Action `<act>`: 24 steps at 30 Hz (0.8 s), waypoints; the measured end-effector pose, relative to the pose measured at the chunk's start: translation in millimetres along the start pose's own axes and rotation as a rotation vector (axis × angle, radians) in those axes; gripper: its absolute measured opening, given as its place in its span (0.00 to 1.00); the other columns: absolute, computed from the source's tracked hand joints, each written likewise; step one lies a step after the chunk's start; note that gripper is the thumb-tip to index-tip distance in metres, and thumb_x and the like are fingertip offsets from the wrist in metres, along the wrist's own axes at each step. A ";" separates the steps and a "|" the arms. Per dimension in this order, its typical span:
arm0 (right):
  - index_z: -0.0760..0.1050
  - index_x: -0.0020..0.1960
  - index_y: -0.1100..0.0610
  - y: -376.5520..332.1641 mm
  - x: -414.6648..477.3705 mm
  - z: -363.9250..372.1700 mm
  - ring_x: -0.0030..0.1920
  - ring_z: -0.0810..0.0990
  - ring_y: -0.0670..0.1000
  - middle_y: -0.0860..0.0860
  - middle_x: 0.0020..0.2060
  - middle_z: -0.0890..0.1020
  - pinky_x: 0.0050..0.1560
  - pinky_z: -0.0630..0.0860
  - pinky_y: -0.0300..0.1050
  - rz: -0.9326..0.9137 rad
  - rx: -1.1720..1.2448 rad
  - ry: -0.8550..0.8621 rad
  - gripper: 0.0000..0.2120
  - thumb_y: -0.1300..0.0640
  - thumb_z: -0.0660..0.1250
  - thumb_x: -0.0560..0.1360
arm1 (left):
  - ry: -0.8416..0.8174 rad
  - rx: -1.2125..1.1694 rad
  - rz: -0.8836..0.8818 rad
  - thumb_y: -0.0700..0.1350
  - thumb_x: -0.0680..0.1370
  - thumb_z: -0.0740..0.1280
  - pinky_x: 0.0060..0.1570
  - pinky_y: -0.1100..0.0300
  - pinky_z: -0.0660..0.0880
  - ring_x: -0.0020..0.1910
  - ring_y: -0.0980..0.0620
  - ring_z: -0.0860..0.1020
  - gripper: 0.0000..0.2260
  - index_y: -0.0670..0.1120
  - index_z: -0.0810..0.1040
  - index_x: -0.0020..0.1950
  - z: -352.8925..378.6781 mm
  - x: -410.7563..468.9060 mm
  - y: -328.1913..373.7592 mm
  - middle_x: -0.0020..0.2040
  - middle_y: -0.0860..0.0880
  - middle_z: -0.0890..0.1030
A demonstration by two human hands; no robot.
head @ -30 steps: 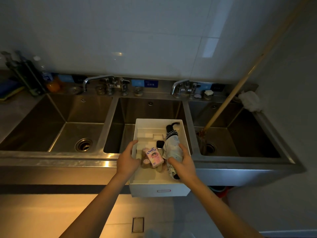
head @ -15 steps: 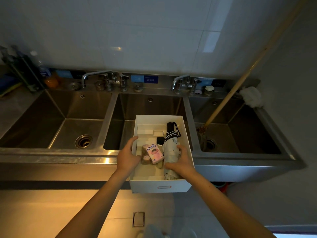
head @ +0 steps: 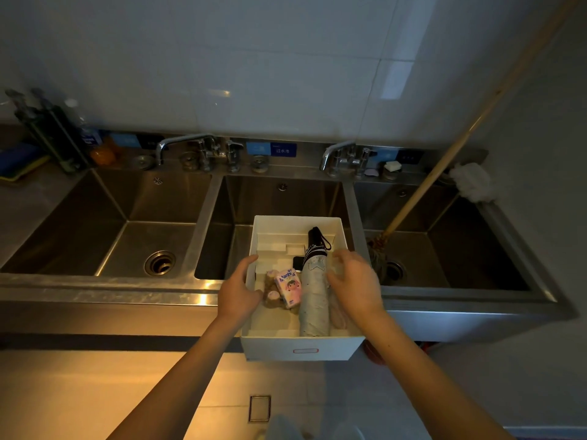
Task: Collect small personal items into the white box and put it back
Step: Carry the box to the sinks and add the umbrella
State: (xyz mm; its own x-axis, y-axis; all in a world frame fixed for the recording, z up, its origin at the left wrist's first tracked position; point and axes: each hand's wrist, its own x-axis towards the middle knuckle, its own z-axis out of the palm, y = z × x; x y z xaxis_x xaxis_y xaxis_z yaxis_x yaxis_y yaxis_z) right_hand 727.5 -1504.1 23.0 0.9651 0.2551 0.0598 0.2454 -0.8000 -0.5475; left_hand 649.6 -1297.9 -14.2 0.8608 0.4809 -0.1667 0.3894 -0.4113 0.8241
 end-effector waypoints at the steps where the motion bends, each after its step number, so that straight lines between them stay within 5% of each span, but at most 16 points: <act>1: 0.69 0.65 0.51 4.5 4.2 -1.6 0.60 0.72 0.52 0.52 0.60 0.75 0.51 0.74 0.43 -0.029 -0.059 0.007 0.19 0.52 0.65 0.75 | -0.002 0.000 0.004 0.37 0.71 0.72 0.54 0.50 0.77 0.61 0.43 0.74 0.31 0.56 0.66 0.70 -0.1 -0.8 -0.4 0.67 0.48 0.72; 5: 0.60 0.71 0.42 20.5 10.9 2.5 0.62 0.72 0.60 0.58 0.64 0.70 0.60 0.75 0.54 0.154 0.046 -0.275 0.24 0.49 0.63 0.77 | -0.001 0.007 0.015 0.35 0.71 0.71 0.54 0.51 0.76 0.62 0.42 0.73 0.31 0.55 0.66 0.70 0.7 -1.7 -1.3 0.68 0.48 0.72; 9: 0.59 0.72 0.46 26.5 4.2 5.9 0.61 0.75 0.58 0.56 0.63 0.75 0.57 0.72 0.47 0.199 0.243 -0.378 0.27 0.53 0.64 0.77 | -0.004 -0.007 0.005 0.35 0.71 0.72 0.56 0.51 0.75 0.65 0.43 0.71 0.32 0.54 0.66 0.70 1.8 -2.7 -1.9 0.68 0.48 0.72; 16: 0.64 0.69 0.47 32.8 -7.4 6.1 0.59 0.76 0.53 0.46 0.57 0.75 0.57 0.77 0.52 0.155 0.366 -0.270 0.31 0.65 0.68 0.71 | 0.006 0.039 0.021 0.35 0.69 0.73 0.47 0.58 0.75 0.61 0.44 0.74 0.33 0.57 0.67 0.68 1.6 -5.9 -3.3 0.65 0.51 0.74; 24: 0.69 0.64 0.46 35.6 -12.5 -5.3 0.60 0.76 0.54 0.49 0.64 0.73 0.56 0.77 0.53 0.127 0.388 -0.226 0.29 0.68 0.68 0.69 | 0.014 0.074 0.022 0.37 0.69 0.74 0.44 0.62 0.74 0.60 0.46 0.74 0.32 0.55 0.68 0.68 -5.4 -14.8 16.1 0.64 0.50 0.74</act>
State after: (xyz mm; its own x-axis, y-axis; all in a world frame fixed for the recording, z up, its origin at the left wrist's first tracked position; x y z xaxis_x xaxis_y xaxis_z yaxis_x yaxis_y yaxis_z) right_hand 724.7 -1538.6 7.2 0.9304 0.3150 -0.1874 0.0329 -0.5809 -0.8133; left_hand 641.4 -1307.4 4.4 0.8652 0.4813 -0.1409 0.3937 -0.4778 0.7853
